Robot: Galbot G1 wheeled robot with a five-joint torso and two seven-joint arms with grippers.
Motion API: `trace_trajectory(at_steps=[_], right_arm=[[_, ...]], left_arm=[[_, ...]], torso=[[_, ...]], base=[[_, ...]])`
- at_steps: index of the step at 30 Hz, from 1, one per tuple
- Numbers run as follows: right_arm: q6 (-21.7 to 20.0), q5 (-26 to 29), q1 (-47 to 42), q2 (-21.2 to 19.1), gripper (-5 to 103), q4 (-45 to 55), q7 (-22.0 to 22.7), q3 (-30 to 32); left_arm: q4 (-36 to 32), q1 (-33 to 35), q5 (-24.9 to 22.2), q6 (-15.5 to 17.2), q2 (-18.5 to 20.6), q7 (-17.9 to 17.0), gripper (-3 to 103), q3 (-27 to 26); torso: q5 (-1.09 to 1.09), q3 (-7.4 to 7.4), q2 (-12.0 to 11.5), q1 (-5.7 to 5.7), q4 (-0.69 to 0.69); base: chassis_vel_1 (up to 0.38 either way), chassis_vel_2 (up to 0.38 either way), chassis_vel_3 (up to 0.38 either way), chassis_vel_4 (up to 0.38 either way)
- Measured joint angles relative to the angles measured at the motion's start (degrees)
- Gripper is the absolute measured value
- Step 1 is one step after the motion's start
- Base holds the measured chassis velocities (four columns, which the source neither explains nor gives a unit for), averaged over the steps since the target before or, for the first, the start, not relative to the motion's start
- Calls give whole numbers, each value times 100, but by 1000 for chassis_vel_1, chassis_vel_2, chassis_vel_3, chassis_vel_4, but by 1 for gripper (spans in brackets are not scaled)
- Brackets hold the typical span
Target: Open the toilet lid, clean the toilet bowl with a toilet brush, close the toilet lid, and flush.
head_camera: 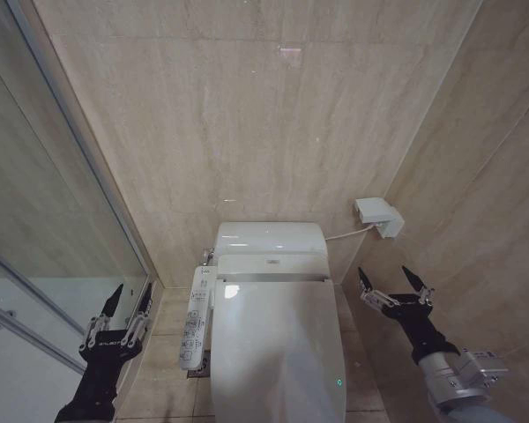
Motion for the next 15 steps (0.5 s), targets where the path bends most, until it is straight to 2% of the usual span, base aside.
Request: trace_trajectory(at_steps=[6,7,13,14,15], right_arm=[[0,0,0,0,100,0,0,0],[0,0,0,0,100,0,0,0],[0,0,0,0,100,0,0,0],[0,0,0,0,100,0,0,0],[0,0,0,0,100,0,0,0]], left_arm=[[12,172,106,24,-16,43,62,-45],[14,224,183,24,-34,60,89,-45],[19,387,499,-48,-136,129,89,5],[20,430,548,-68,-152,143,100,19],[21,454,571,-77,-156,153,100,12]], torso=[[0,0,0,0,0],[0,0,0,0,0],[0,0,0,0,0],[0,0,0,0,0],[0,0,0,0,0]], base=[[0,0,0,0],[0,0,0,0],[0,0,0,0],[0,0,0,0],[0,0,0,0]])
